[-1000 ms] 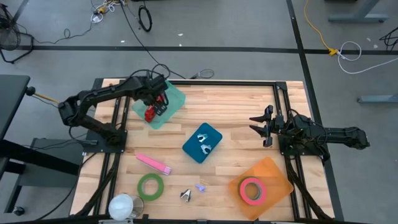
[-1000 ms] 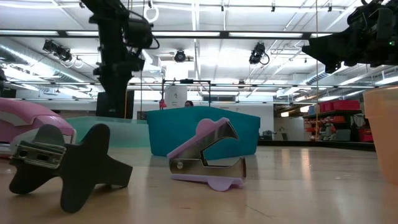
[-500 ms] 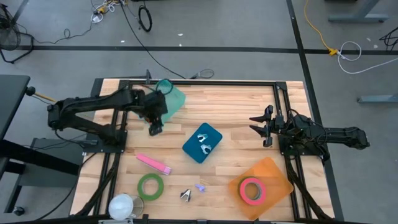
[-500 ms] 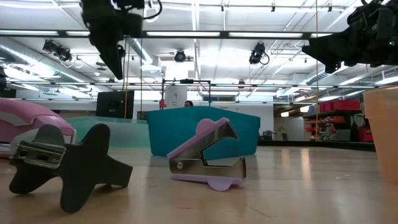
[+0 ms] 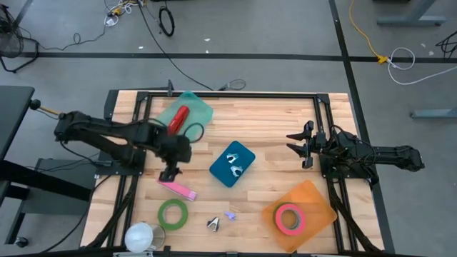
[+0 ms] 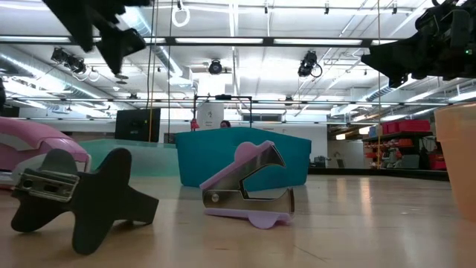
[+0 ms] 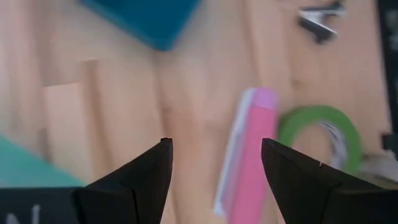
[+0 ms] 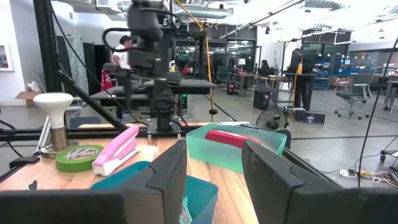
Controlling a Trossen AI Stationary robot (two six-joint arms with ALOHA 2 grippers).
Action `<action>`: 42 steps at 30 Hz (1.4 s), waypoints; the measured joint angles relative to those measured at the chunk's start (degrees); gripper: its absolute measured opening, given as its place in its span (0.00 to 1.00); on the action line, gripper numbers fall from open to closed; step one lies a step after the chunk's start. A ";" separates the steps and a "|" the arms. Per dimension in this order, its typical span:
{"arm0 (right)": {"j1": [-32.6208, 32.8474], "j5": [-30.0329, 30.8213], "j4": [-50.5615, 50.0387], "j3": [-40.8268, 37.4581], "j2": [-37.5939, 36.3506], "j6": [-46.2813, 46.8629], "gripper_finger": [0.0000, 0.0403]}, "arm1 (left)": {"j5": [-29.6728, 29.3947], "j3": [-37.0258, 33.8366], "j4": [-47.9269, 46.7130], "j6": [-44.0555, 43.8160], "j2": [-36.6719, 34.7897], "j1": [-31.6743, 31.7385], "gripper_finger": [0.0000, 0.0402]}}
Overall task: Pick and place Stapler, Stapler remover, tape
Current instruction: Put the pink stapler into the green bin
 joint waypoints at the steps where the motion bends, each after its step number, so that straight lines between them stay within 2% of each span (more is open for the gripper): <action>1: 0.00 0.02 -0.01 0.00 0.00 0.01 0.39 | 0.47 0.00 0.02 -0.13 0.00 -1.30 0.62; 9: 0.00 0.00 0.00 0.00 0.00 0.00 0.39 | 1.42 -0.02 0.00 -1.14 0.02 -10.11 0.62; 15: 0.00 0.02 0.01 0.00 0.00 0.01 0.39 | -2.49 -0.02 -0.02 -5.39 0.05 -14.12 0.62; 22: 0.00 0.01 0.01 0.00 0.00 0.01 0.39 | -5.20 -0.07 -0.57 -5.54 2.31 -17.16 0.75; 29: 0.00 0.00 0.00 0.00 -0.02 0.02 0.39 | -4.61 -3.19 0.65 -5.60 5.95 -18.03 0.85; 37: 0.00 0.00 0.00 0.00 -0.02 0.01 0.39 | -4.77 -11.10 8.58 -5.46 6.64 -16.85 0.85; 42: 0.00 0.02 0.01 0.00 -0.02 0.01 0.39 | -4.68 -14.87 10.35 -5.10 6.62 -16.15 0.85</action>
